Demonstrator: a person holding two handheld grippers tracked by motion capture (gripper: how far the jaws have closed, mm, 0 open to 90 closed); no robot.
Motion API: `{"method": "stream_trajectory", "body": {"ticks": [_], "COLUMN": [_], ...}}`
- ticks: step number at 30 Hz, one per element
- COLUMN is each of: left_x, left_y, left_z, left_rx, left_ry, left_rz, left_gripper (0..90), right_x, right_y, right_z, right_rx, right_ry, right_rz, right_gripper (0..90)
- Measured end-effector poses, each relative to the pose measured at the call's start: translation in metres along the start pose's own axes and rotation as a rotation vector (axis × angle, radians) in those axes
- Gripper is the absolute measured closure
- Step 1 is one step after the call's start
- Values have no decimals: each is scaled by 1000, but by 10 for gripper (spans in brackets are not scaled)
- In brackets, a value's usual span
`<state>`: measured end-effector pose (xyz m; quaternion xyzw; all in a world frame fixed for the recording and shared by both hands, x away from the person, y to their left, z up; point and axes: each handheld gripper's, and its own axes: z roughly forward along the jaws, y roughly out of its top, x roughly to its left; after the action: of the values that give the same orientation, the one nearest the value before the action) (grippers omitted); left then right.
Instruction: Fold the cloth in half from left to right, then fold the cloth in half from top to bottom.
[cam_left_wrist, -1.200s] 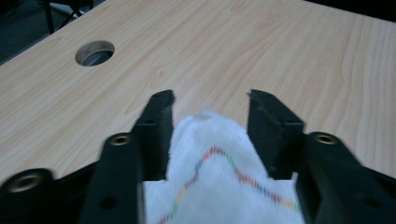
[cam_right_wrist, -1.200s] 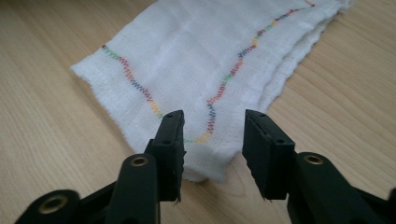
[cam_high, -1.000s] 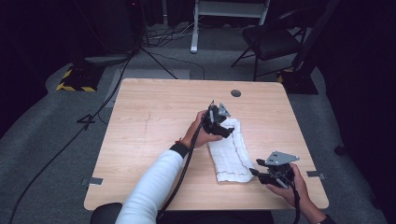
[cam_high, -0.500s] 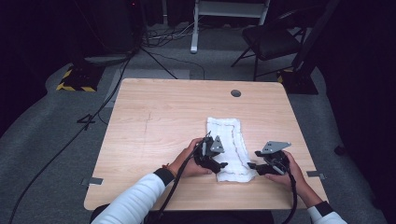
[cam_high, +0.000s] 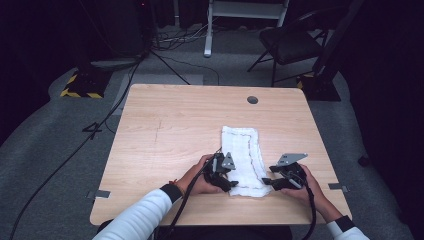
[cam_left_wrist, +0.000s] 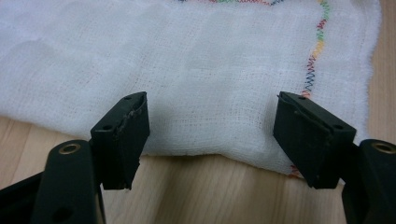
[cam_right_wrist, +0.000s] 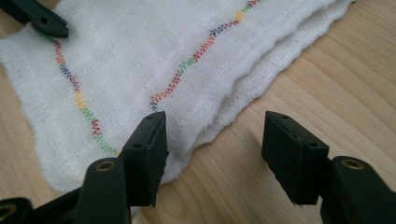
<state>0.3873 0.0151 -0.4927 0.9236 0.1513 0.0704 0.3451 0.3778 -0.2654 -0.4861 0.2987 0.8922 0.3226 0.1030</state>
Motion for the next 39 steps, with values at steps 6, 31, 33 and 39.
{"method": "stream_trajectory", "body": {"ticks": [6, 31, 33, 39], "left_x": [-5, 8, 16, 48], "left_y": [-17, -37, -34, -20], "left_z": [-12, -62, -64, -60], "left_rx": [-19, -91, -86, -93], "left_ry": [8, 106, 147, 199], "left_rz": [-31, -123, -107, -144], "left_gripper": [273, 191, 184, 182], "right_x": [17, 26, 19, -8], "right_y": [9, 30, 35, 56], "right_z": [6, 3, 3, 6], "right_rx": [10, -50, -65, -103], "right_ry": [4, -14, -35, -84], "right_rz": [-52, -86, -86, -61], "right_gripper": [405, 360, 369, 371]}}
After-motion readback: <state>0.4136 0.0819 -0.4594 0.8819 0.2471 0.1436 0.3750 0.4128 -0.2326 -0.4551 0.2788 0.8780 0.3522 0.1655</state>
